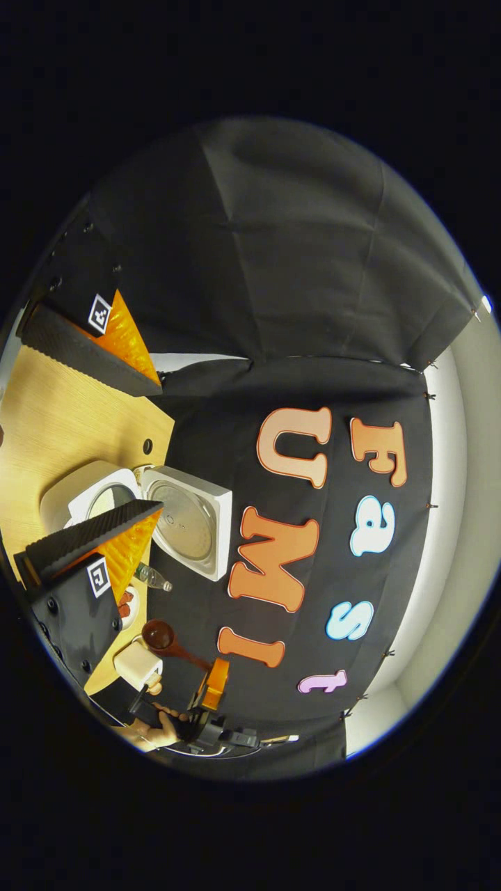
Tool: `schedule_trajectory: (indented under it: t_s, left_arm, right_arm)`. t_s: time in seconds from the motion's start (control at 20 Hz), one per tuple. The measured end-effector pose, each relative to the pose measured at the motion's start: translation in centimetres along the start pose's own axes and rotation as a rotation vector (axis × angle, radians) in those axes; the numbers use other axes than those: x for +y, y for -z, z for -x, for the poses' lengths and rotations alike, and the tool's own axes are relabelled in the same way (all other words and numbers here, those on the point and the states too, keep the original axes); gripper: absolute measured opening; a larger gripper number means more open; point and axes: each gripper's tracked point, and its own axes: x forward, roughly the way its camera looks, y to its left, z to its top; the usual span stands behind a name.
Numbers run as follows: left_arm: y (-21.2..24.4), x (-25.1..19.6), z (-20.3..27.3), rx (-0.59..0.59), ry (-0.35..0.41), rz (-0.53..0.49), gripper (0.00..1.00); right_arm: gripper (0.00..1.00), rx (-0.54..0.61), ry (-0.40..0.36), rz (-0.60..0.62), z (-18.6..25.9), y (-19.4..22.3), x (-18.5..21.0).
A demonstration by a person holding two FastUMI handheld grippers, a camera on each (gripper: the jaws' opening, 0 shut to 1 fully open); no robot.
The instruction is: Close the left gripper, press the button to open the rice cooker; take a wooden spoon from the chopstick holder with the right hand, scoop a spoonful of rice and pour it into the rice cooker, then put the wooden spoon back into the chopstick holder.
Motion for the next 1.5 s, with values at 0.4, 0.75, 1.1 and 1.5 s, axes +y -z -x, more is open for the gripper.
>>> schedule_trajectory:
  t_s: [0.4, 0.75, 1.1, 1.5]
  left_arm:
    - [-1.7, -1.6, -2.1, -0.023, 0.021, -0.035, 1.00]
    - [-2.8, -3.6, -2.3, -0.034, 0.015, -0.053, 1.00]
    - [-3.2, -6.1, -0.7, -0.019, 0.049, -0.036, 1.00]
    - [-3.8, -4.2, 1.5, -0.005, -0.029, -0.054, 1.00]
  right_arm:
    - [0.14, -0.024, 0.209, -0.099, 6.2, 0.7, -11.6]
    - [0.14, -0.006, 0.317, -0.198, 10.0, 4.4, -18.6]
    - [0.14, 0.011, 0.408, -0.271, 11.8, 8.8, -23.7]
    - [0.14, 0.042, 0.466, -0.379, 11.2, 14.2, -28.0]
